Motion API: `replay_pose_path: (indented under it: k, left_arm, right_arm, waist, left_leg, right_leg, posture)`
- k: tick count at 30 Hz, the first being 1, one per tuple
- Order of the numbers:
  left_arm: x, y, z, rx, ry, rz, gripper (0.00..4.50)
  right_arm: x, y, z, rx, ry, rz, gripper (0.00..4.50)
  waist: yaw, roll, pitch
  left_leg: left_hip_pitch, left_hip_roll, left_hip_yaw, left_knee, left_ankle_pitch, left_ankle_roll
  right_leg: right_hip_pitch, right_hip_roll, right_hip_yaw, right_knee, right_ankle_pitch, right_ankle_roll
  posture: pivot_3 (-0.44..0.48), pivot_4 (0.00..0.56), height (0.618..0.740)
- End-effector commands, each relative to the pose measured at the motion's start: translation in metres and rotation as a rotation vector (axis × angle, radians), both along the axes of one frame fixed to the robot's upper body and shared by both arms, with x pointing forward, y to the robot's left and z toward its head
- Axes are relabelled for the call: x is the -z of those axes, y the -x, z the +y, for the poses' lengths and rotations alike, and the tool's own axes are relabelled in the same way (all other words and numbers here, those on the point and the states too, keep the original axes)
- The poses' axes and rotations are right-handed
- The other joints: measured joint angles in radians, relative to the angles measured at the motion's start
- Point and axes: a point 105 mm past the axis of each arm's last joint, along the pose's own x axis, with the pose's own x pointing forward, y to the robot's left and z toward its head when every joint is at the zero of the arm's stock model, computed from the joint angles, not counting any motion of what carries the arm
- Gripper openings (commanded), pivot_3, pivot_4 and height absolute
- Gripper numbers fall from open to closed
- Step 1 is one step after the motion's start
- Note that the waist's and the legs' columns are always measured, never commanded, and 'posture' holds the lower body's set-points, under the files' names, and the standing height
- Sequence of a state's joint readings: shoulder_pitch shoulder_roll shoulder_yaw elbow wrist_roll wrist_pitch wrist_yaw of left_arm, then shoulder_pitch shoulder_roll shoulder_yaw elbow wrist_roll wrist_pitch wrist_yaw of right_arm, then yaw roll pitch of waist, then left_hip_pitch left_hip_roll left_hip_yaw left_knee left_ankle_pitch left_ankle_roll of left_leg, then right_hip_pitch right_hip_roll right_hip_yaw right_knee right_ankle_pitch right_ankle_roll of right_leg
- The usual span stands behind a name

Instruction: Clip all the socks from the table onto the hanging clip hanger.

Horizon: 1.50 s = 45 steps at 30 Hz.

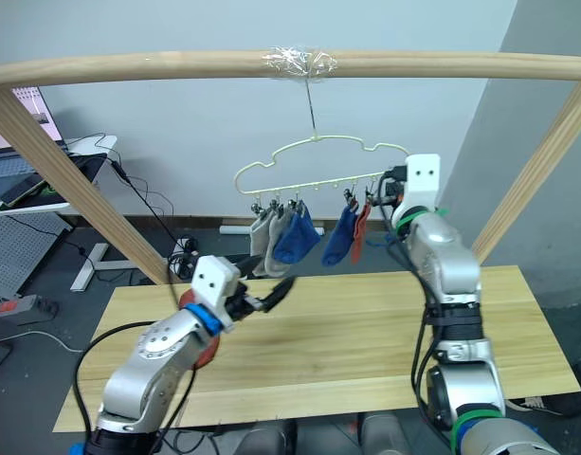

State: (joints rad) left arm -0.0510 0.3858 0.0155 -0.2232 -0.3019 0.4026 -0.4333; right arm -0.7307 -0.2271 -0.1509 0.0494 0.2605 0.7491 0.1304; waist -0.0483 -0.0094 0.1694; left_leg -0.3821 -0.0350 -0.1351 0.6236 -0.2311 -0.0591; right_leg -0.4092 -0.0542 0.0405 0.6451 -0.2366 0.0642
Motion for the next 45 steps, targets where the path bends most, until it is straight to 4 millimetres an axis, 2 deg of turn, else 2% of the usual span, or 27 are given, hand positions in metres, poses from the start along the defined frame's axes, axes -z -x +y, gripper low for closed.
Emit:
replay_pose_path:
  k: [1,6,11,15,20,23,25,32,38,41,44,45]
  left_arm:
    - [0.025,-0.01,0.065,-0.19,-0.158,0.049,4.5]
    - [0.066,-0.015,0.117,-0.304,-0.265,0.173,4.5]
    - [0.09,-0.027,0.129,-0.329,-0.278,0.249,4.5]
    - [0.107,-0.029,0.128,-0.325,-0.188,0.352,4.5]
    - [0.126,-0.019,0.117,-0.26,-0.132,0.477,4.5]
    - [0.134,-0.011,0.116,-0.237,-0.151,0.513,3.92]
    - [0.137,-0.007,0.116,-0.221,-0.177,0.508,3.31]
    - [0.132,-0.008,0.108,-0.161,-0.216,0.436,1.59]
    - [0.107,-0.014,0.086,-0.047,-0.236,0.289,0.01]
    - [0.094,-0.011,0.065,0.028,-0.203,0.227,0.01]
    - [0.073,-0.005,0.035,0.118,-0.147,0.145,0.01]
    - [0.061,-0.002,0.02,0.157,-0.095,0.109,0.01]
  right_arm:
    - [-0.015,0.011,0.002,-0.087,-0.045,0.064,0.02]
    - [-0.016,0.017,0.003,-0.116,-0.038,0.095,0.02]
    - [-0.012,0.021,0.006,-0.106,-0.057,0.113,0.02]
    - [-0.009,0.024,0.01,-0.102,-0.071,0.124,0.02]
    - [-0.009,0.025,0.009,-0.093,-0.074,0.127,0.02]
    - [-0.01,0.025,0.008,-0.084,-0.08,0.125,0.0]
    - [-0.01,0.025,0.008,-0.081,-0.083,0.124,0.0]
    - [-0.009,0.024,0.007,-0.073,-0.087,0.124,0.0]
    - [-0.007,0.024,0.008,-0.077,-0.078,0.123,0.0]
    - [-0.003,0.024,0.004,-0.068,-0.065,0.132,0.0]
    - [-0.002,0.024,0.0,-0.06,-0.063,0.135,0.0]
    - [-0.004,0.024,-0.001,-0.06,-0.064,0.134,0.0]
  waist:
    - [-0.002,0.0,0.0]
    - [0.0,0.0,0.0]
    - [0.001,0.0,0.0]
    - [-0.009,0.0,0.0]
    - [-0.011,0.0,0.0]
    - [-0.011,0.001,-0.001]
    - [-0.012,0.002,-0.002]
    - [-0.011,0.003,-0.002]
    - [-0.012,0.003,-0.002]
    - [-0.011,0.003,-0.002]
    - [-0.009,0.003,-0.002]
    - [-0.009,0.003,-0.002]
  left_leg:
    - [0.0,0.0,0.0,0.0,0.0,0.0]
    - [-0.001,0.0,0.0,-0.001,0.0,0.0]
    - [-0.003,-0.001,0.0,-0.001,0.0,0.0]
    - [-0.002,-0.001,0.0,-0.001,0.0,0.0]
    - [-0.002,-0.001,0.0,-0.001,0.0,0.0]
    - [-0.001,-0.001,0.001,-0.001,0.0,0.0]
    - [0.0,-0.001,0.001,-0.001,0.0,0.0]
    - [0.0,-0.001,0.001,-0.001,0.0,0.0]
    - [0.0,0.0,0.001,-0.001,0.0,0.0]
    - [-0.002,0.0,0.0,-0.001,0.0,0.0]
    - [-0.002,0.0,0.0,-0.001,0.0,0.0]
    - [-0.002,0.0,0.0,-0.001,0.0,0.0]
  right_leg:
    - [0.0,0.0,0.0,0.0,0.0,0.0]
    - [-0.001,-0.001,0.0,-0.002,0.001,0.003]
    - [-0.002,-0.001,0.0,-0.001,0.003,0.005]
    - [-0.002,-0.001,-0.001,-0.001,0.003,0.006]
    - [-0.002,-0.001,0.0,-0.001,0.003,0.006]
    - [-0.002,-0.001,0.0,0.0,0.003,0.006]
    - [-0.001,-0.001,0.0,0.0,0.003,0.006]
    - [-0.001,-0.001,0.0,0.001,0.003,0.006]
    - [-0.001,-0.001,0.0,0.0,0.003,0.006]
    - [-0.002,-0.001,0.0,0.0,0.003,0.006]
    - [-0.002,-0.001,0.0,-0.001,0.003,0.006]
    - [-0.002,-0.002,0.0,-0.001,0.003,0.006]
  posture:
    - [-0.038,0.142,0.74]
    - [-0.052,0.139,0.74]
    - [-0.067,0.138,0.74]
    - [-0.078,0.137,0.74]
    - [-0.088,0.136,0.74]
    - [-0.09,0.135,0.74]
    - [-0.09,0.133,0.74]
    - [-0.086,0.135,0.74]
    - [-0.088,0.144,0.74]
    - [-0.087,0.143,0.74]
    - [-0.088,0.142,0.74]
    - [-0.087,0.141,0.74]
